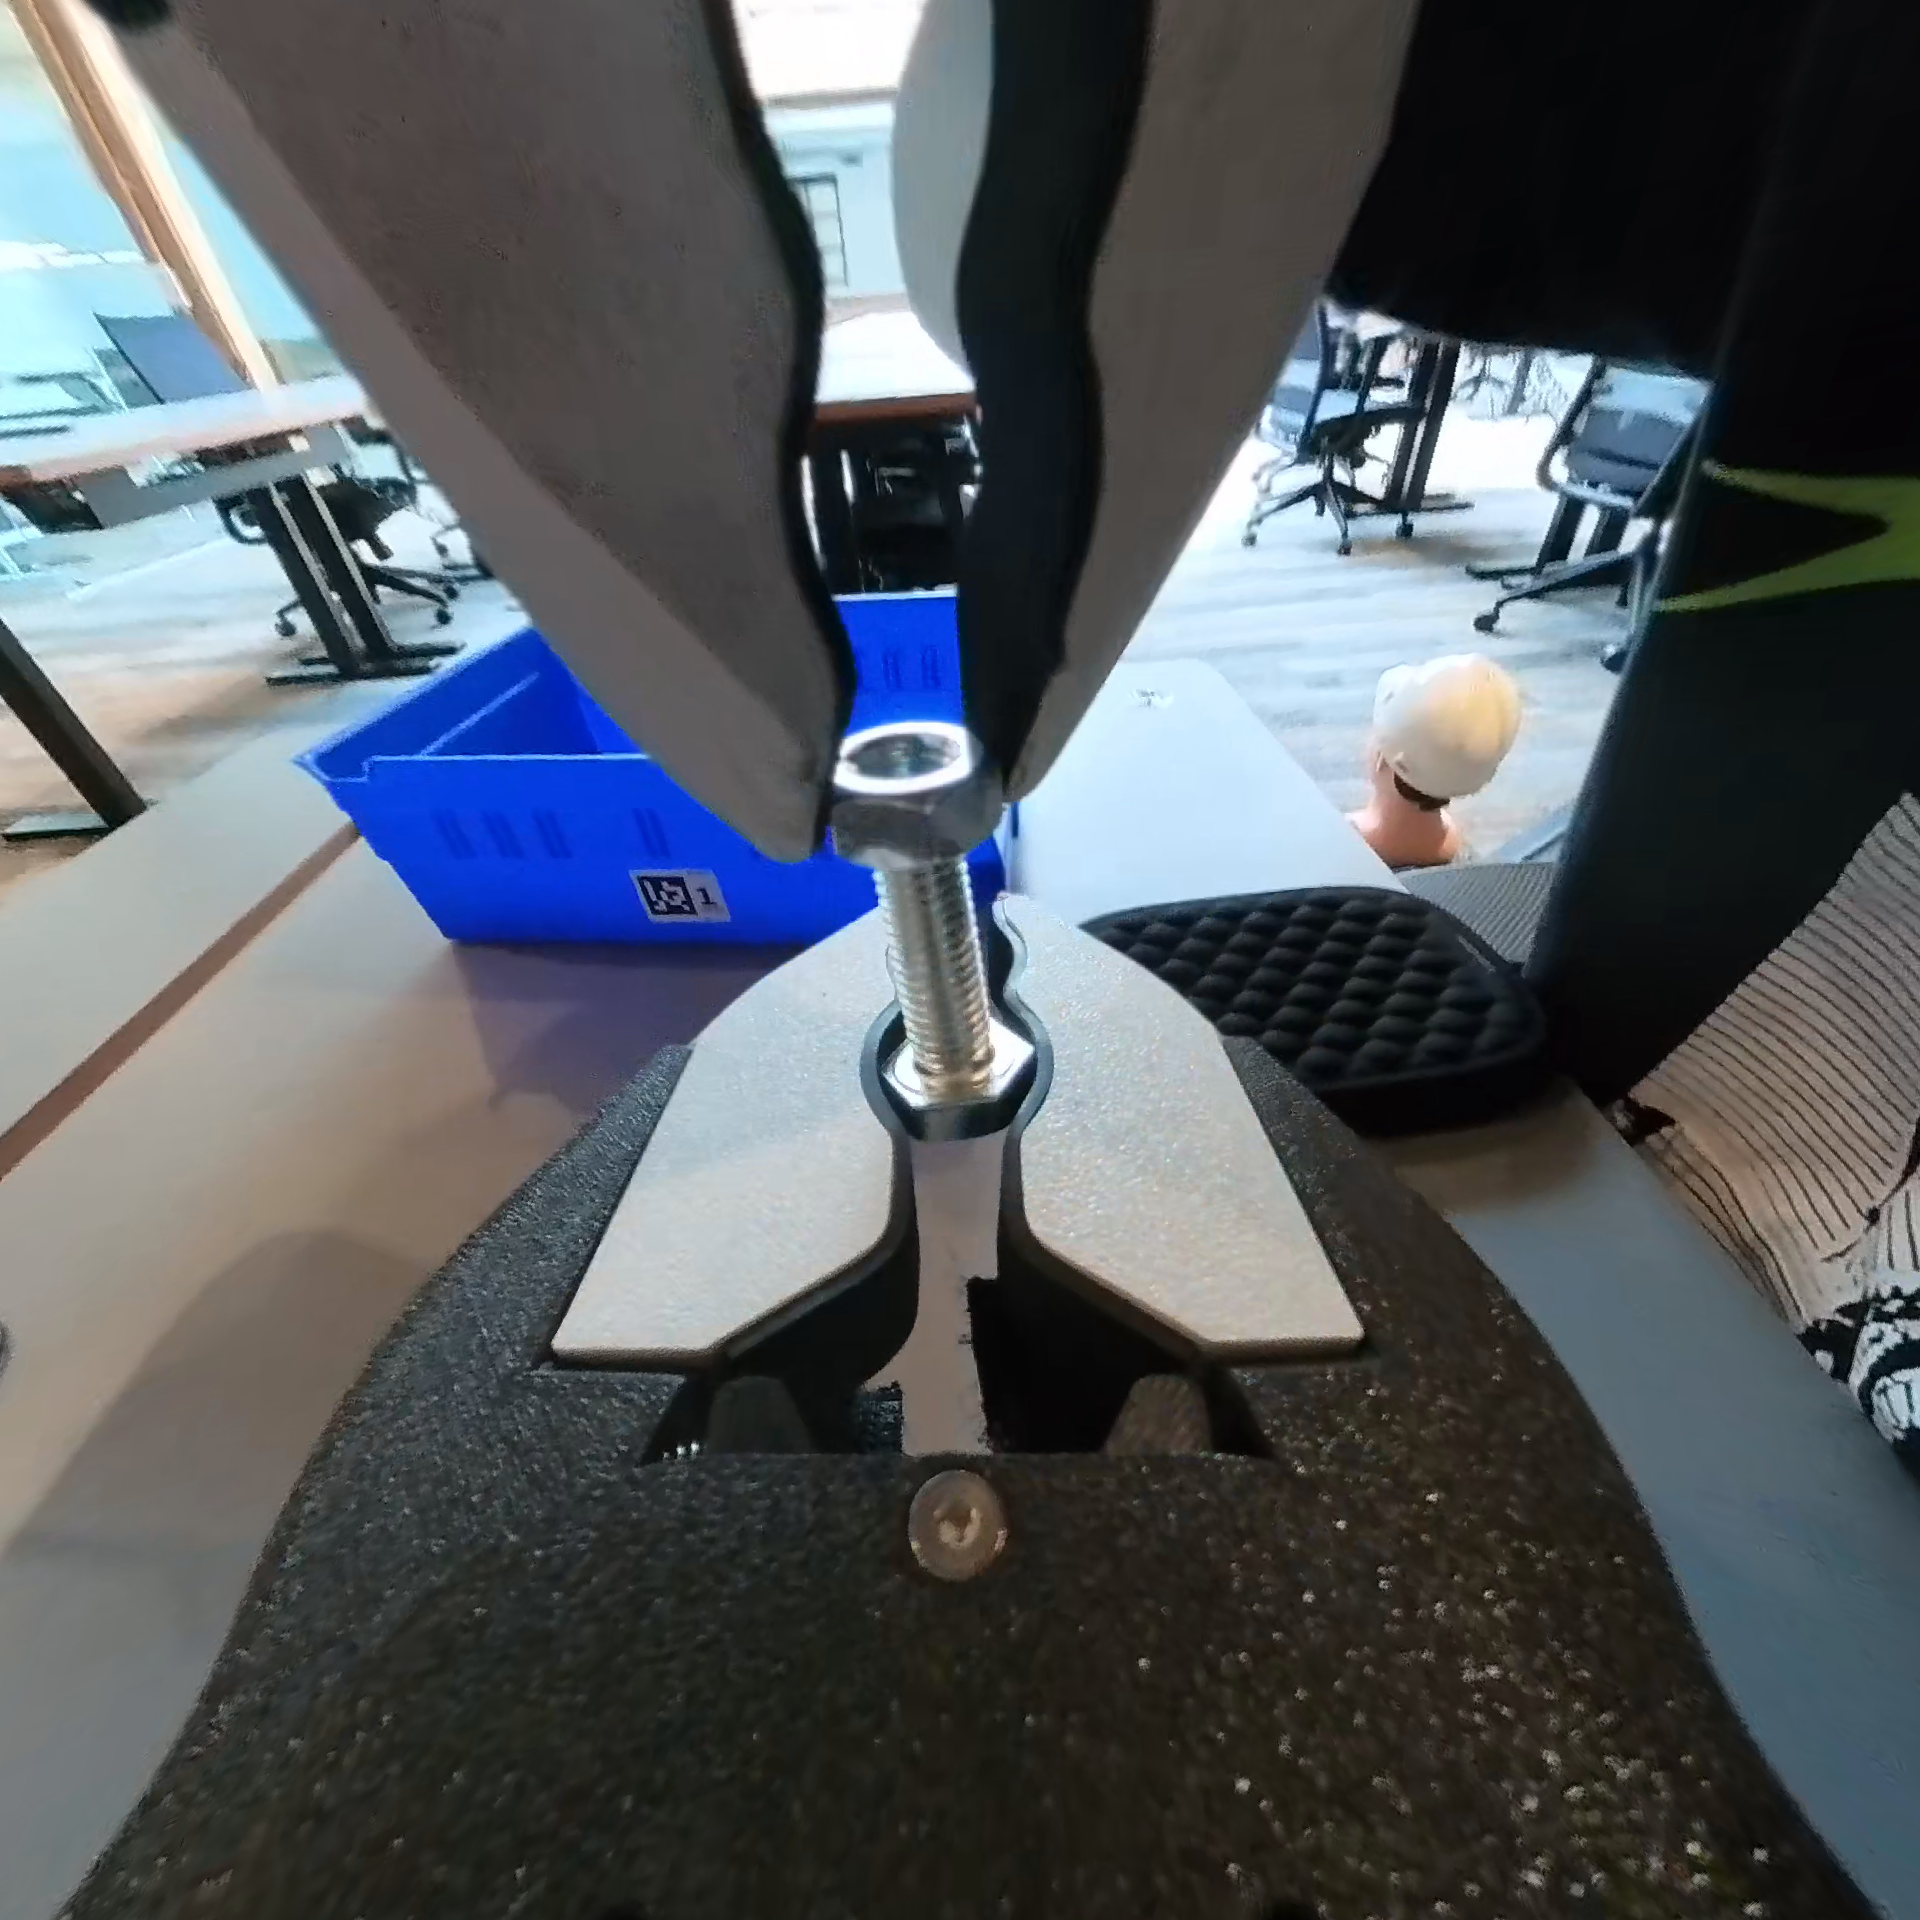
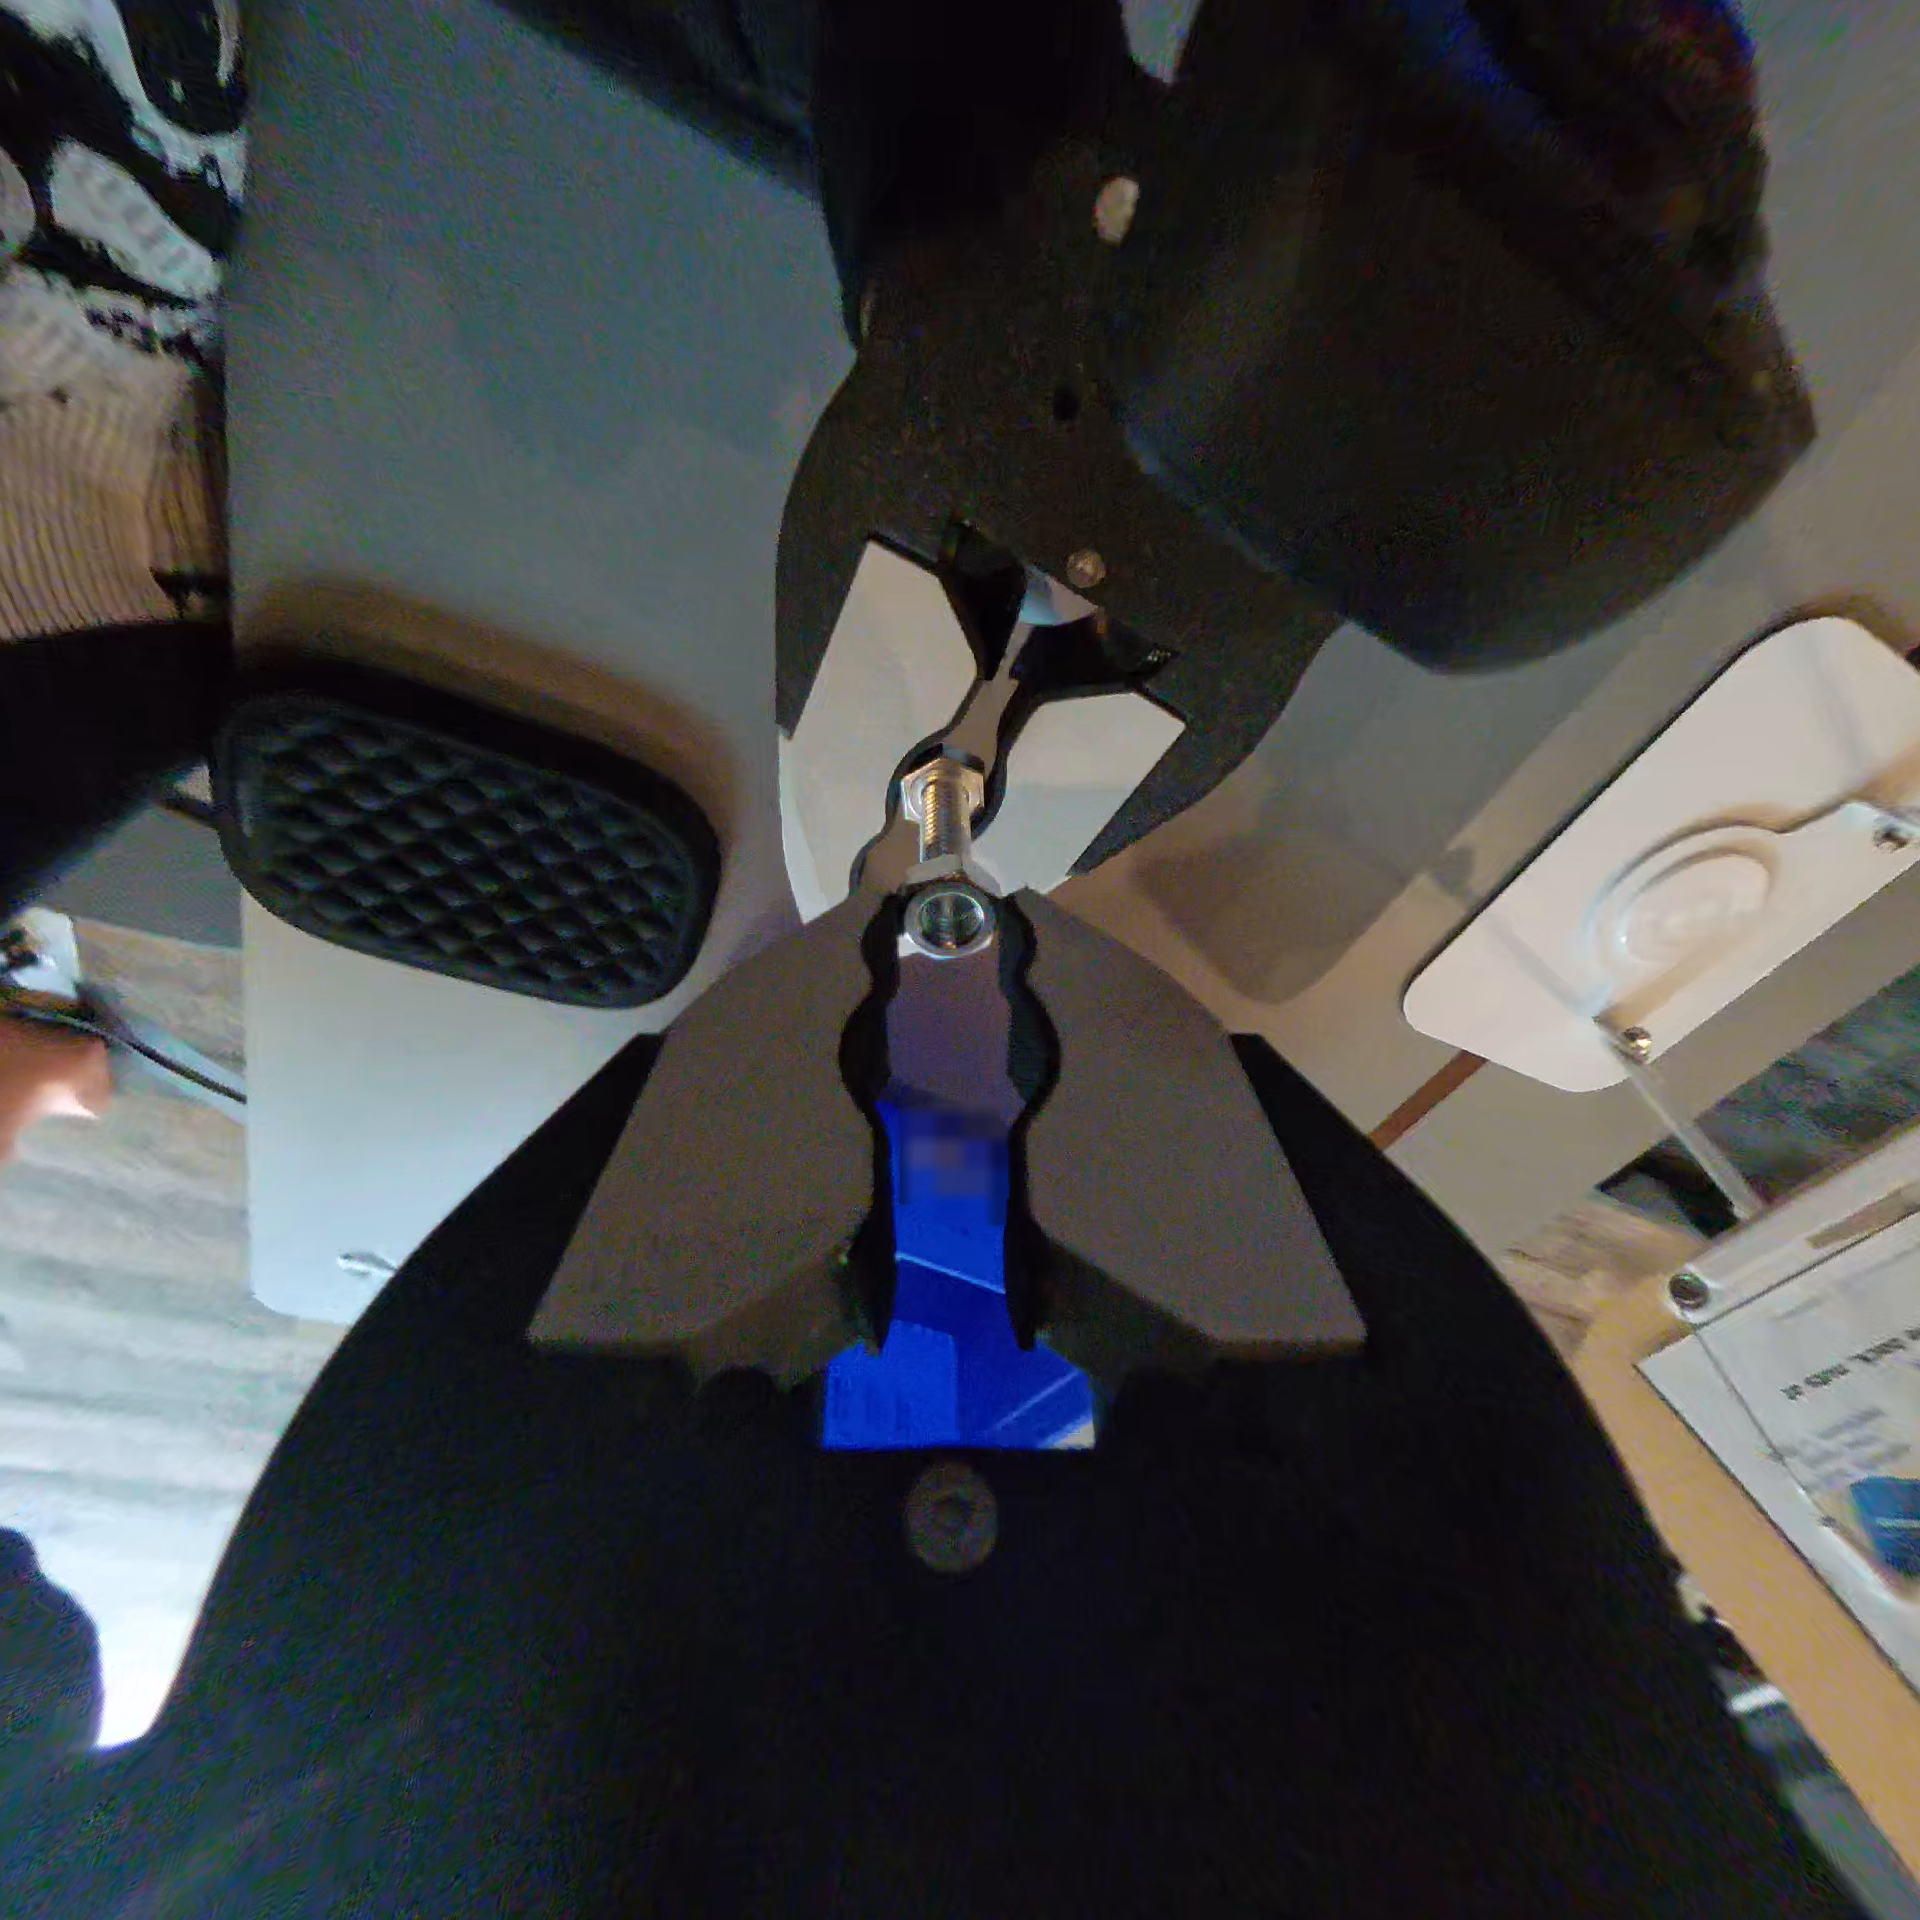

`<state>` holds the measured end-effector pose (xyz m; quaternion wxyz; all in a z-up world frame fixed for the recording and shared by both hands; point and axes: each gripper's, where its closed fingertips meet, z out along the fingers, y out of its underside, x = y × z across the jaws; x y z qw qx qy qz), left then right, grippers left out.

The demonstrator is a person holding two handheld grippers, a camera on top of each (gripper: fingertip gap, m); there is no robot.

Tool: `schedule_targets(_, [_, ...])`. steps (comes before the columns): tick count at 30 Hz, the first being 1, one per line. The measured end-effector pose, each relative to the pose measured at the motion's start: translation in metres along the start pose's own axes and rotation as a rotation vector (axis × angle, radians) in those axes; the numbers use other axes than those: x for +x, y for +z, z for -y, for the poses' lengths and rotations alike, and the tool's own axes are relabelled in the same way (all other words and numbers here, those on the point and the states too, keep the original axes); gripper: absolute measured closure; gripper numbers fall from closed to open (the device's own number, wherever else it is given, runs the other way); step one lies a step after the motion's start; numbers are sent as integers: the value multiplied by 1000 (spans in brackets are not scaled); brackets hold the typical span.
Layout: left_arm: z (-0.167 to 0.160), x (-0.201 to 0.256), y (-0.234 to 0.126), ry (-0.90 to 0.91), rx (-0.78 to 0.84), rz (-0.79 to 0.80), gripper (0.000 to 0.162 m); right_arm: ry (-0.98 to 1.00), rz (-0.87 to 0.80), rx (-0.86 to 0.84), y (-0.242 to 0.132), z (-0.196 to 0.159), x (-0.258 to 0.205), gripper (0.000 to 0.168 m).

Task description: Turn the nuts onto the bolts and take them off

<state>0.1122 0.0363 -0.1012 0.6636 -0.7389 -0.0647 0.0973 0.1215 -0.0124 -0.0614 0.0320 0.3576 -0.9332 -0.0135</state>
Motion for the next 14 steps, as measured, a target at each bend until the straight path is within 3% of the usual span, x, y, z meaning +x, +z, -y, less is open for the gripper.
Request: schedule_targets(14, [8,-10,-5,14,61,82,151,323,52,131,-5,5,8,151])
